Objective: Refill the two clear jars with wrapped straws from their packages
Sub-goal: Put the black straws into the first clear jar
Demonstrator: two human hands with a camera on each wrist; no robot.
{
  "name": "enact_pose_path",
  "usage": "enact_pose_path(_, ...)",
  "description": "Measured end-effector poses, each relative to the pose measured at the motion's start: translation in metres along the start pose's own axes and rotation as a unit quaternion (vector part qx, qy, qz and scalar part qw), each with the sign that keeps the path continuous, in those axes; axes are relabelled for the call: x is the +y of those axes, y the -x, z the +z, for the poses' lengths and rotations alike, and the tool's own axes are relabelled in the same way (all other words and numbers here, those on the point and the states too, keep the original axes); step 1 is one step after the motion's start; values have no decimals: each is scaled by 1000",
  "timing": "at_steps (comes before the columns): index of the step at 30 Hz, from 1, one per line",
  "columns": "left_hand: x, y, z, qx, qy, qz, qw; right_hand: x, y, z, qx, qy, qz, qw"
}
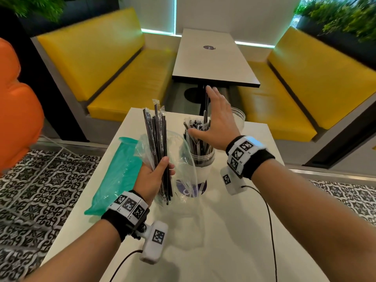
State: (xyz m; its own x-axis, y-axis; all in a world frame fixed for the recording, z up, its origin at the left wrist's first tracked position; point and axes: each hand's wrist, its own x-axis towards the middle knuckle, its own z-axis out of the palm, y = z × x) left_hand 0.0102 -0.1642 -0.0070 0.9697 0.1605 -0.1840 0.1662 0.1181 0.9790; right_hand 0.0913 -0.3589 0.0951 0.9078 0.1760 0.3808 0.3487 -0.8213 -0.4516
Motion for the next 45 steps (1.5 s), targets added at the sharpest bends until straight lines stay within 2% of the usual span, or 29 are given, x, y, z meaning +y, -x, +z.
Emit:
enact_pose_path(3, 0, -1, -1, -6, -15, 6, 1000, -1, -22, -1, -85, -1, -24, 996)
enact_pose_path(8, 4, -6, -2, -3, -16, 8, 1000, 2, -32, 0, -103, 25, 3, 994)
enact_pose_path(12, 4, -9, -4, 1, -18, 12, 1000, 9, -15, 14, -166, 131, 7, 977)
enact_pose_path(14, 3, -8, -4, 2, -12, 13, 1000, 14, -7, 19, -169, 136, -2, 976)
enact_pose_path(18, 0, -5, -5, 2, -1, 13, 1000, 17, 0, 21, -131, 109, -39, 985)
enact_pose_path(22, -1, -3, -5, 1, 5, 9, 1000, 24, 9, 36, -211, 148, -48, 965)
enact_pose_path(25, 0, -2, -6, -3, 3, 9, 1000, 28, 12, 41, -233, 140, -23, 962)
enact_pose_path(27, 0, 0, -8, -5, 5, 11, 1000, 20, 12, 37, -213, 154, -30, 964)
enact_pose_path(28, -1, 0, -9, -5, 9, 13, 1000, 12, 14, 34, -179, 157, -49, 970)
enact_pose_path(30, -2, 1, -10, -6, 7, 17, 1000, -9, 20, 30, -94, 115, -92, 985)
enact_pose_path(31, -3, 2, -10, -8, 3, 18, 1000, -23, 23, 28, -78, 68, -96, 990)
enact_pose_path(32, -2, 3, -9, -14, 5, 24, 1000, -36, 26, 27, -102, 20, -76, 992)
enact_pose_path(33, -2, 5, -7, -27, 14, 33, 999, -49, 28, 27, -160, -12, -37, 986)
enact_pose_path(35, 0, 8, -3, -73, 7, 61, 995, -62, 32, 35, -256, -71, 43, 963)
enact_pose_path(37, 1, 10, -2, -111, -38, 88, 989, -62, 34, 44, -263, -151, 103, 948)
enact_pose_path(40, 3, 13, -3, -140, -87, 105, 981, -55, 38, 45, -262, -242, 131, 925)
enact_pose_path(42, 4, 15, -2, -159, -94, 91, 979, -53, 41, 37, -275, -283, 137, 909)
enact_pose_path(45, 5, 15, 2, -169, -106, 71, 977, -51, 44, 30, -266, -308, 149, 901)
